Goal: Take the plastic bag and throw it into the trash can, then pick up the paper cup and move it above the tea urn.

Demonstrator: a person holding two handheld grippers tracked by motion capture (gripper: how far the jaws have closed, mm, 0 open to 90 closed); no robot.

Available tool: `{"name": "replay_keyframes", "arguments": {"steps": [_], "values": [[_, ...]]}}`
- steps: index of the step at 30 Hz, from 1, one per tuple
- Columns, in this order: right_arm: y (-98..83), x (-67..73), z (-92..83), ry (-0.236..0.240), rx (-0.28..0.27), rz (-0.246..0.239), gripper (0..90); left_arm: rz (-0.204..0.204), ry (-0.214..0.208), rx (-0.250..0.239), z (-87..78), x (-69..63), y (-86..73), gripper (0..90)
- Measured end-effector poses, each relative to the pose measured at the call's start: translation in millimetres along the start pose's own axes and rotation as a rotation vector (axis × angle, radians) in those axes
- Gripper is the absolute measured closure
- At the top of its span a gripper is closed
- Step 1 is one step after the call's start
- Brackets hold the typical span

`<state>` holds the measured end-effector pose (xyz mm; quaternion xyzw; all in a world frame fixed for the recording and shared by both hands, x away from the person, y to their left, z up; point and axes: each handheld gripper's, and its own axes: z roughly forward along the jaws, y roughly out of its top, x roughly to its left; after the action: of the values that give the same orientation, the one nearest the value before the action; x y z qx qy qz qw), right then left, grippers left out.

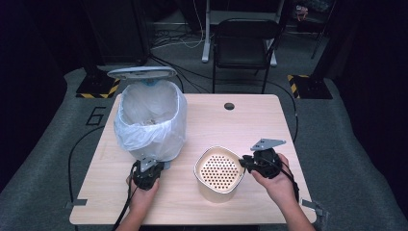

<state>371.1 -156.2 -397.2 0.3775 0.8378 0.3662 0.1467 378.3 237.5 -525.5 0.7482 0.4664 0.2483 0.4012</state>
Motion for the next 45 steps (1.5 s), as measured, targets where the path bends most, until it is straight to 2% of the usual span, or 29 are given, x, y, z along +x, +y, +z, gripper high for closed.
{"name": "replay_keyframes", "arguments": {"steps": [7, 10, 14, 18, 26, 32, 45], "values": [[-2.7, -7.9, -17.7, -0.05, -0.045, 0.004, 59.1, -0.001, 0.0, -0.002, 0.1, -0.1, 0.0, 90.0], [-6.5, -14.5, -21.8, -0.073, -0.062, 0.012, 48.5, -0.004, -0.002, -0.002, 0.2, 0.0, -0.1, 90.0], [-14.1, -23.1, -21.0, -0.122, -0.059, 0.033, 34.7, -0.004, -0.002, -0.002, 0.1, 0.1, -0.1, 90.0], [-24.2, -29.6, -17.6, -0.151, -0.069, 0.075, 28.2, -0.005, -0.003, -0.003, 0.3, -0.1, -0.1, 90.0], [-37.7, -38.1, -12.2, -0.197, -0.108, 0.115, 23.1, 0.001, 0.001, -0.001, 0.0, -0.3, 0.0, 90.0], [-46.8, -40.6, -6.4, -0.232, -0.093, 0.119, 20.9, -0.003, -0.001, -0.002, 0.1, -0.2, -0.1, 90.0], [-58.7, -47.0, -0.2, -0.236, -0.09, 0.141, 15.8, -0.004, 0.002, -0.009, 0.6, -0.2, -0.4, 90.0]]}}
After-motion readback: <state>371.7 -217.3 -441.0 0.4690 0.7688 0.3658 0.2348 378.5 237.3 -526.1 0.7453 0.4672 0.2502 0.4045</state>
